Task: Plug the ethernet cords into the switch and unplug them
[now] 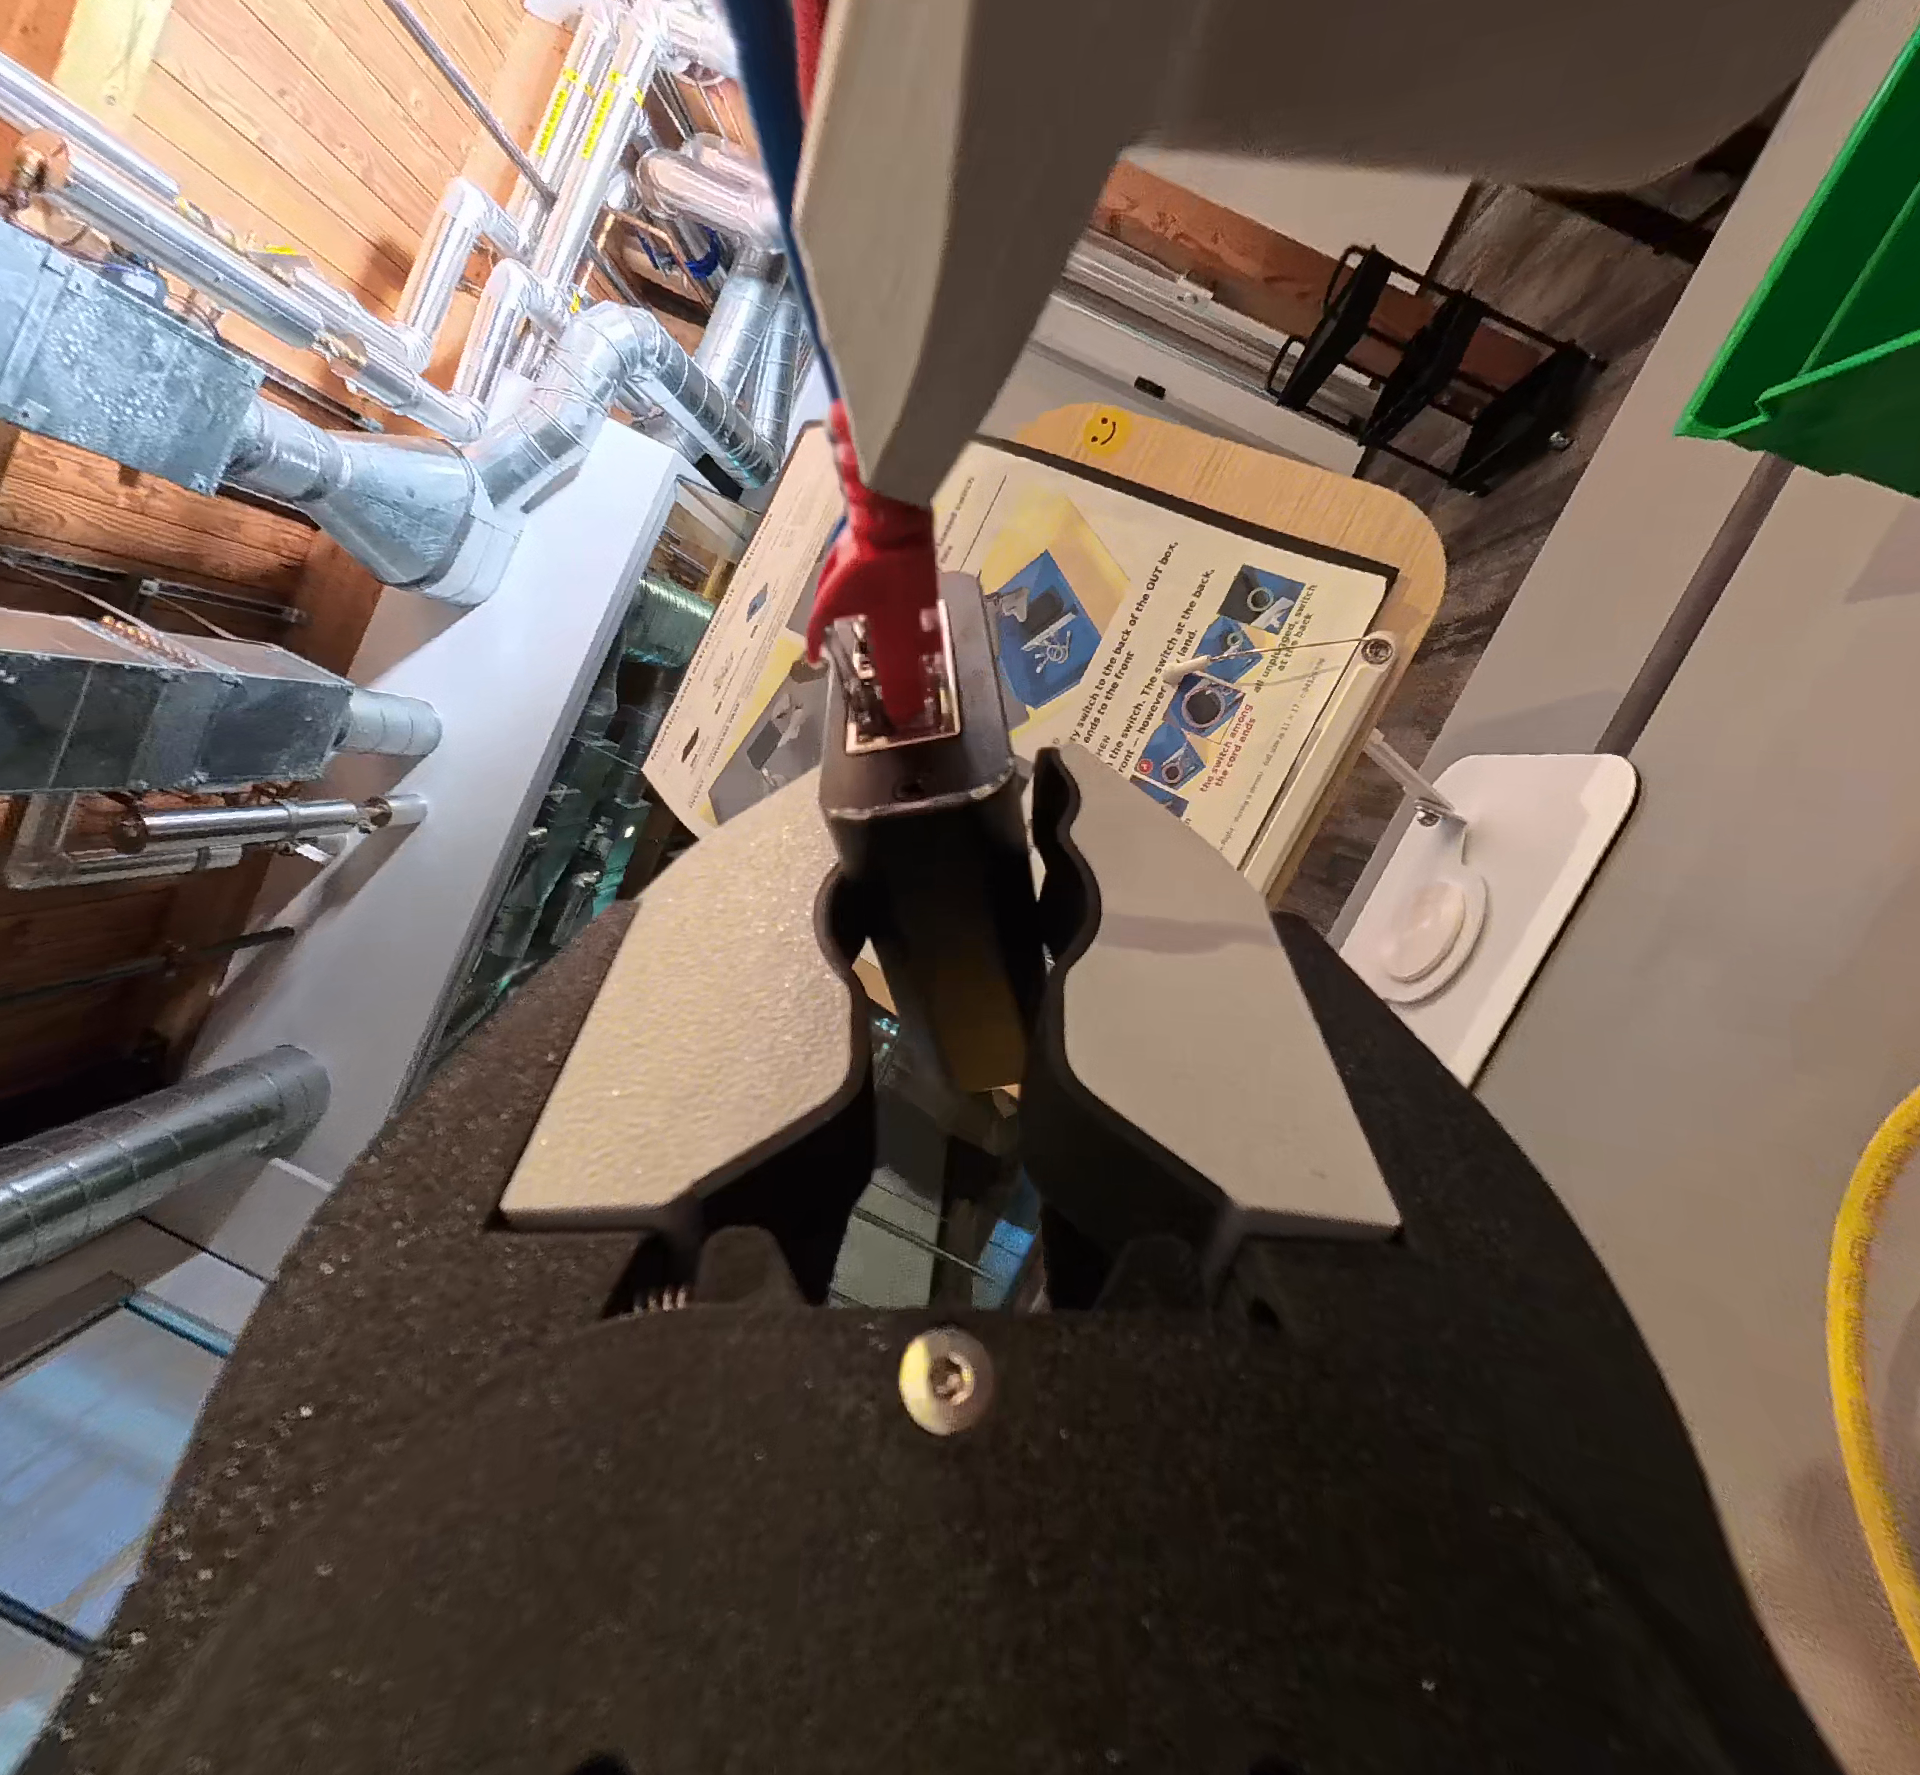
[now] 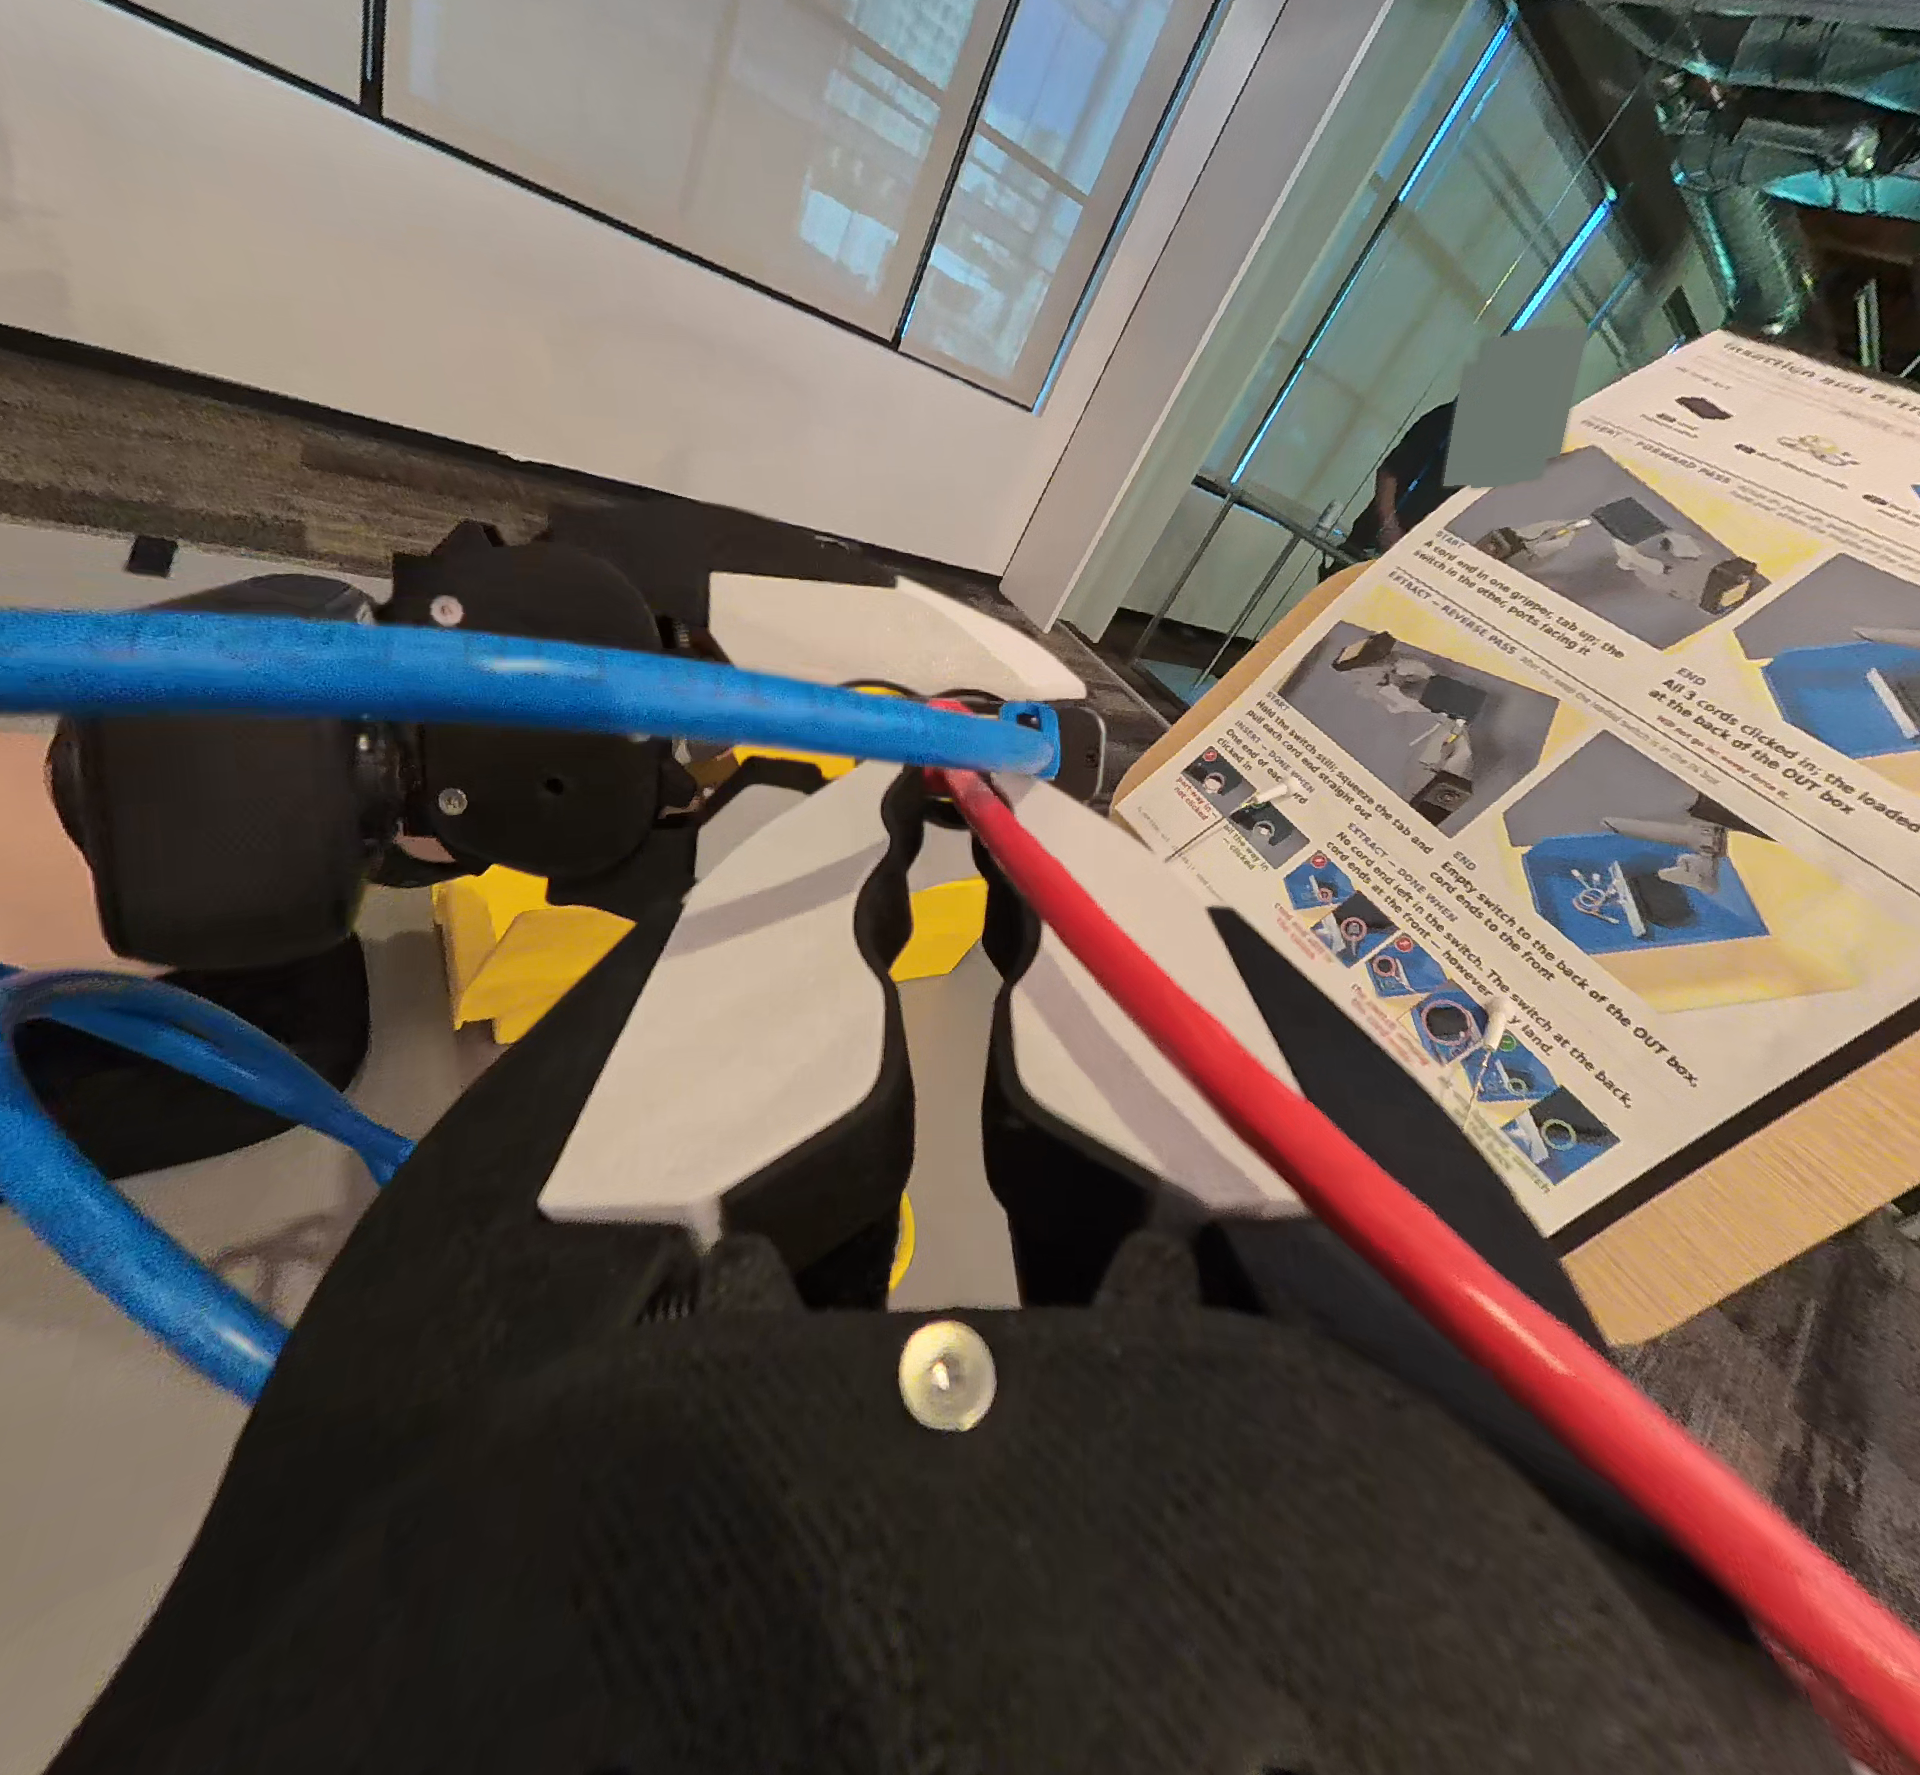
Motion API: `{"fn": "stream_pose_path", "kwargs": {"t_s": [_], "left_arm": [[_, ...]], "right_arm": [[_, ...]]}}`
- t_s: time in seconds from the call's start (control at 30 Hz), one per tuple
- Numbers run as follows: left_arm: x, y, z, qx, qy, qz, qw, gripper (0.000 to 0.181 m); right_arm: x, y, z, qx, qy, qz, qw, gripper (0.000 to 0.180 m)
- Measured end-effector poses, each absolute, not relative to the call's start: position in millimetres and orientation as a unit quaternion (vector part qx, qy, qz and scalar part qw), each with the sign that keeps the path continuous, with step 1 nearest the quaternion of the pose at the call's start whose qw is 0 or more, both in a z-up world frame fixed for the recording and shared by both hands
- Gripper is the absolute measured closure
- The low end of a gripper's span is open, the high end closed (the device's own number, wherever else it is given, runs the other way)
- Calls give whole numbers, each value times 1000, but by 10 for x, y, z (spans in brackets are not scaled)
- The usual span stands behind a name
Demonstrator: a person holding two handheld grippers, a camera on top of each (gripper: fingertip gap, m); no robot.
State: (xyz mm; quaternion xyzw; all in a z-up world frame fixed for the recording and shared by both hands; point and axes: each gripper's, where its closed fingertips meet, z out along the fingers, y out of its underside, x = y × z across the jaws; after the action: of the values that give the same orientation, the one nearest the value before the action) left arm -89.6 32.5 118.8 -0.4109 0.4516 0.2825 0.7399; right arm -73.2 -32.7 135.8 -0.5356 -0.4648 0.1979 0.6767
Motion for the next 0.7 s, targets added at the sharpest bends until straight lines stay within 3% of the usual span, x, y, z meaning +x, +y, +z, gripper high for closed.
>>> {"fn": "stream_pose_path", "kwargs": {"t_s": [0.7], "left_arm": [[-927, 299, 1184, -432, 451, 323, 711, 154]], "right_arm": [[-740, -298, 1314, -559, -450, 208, 665, 170]]}}
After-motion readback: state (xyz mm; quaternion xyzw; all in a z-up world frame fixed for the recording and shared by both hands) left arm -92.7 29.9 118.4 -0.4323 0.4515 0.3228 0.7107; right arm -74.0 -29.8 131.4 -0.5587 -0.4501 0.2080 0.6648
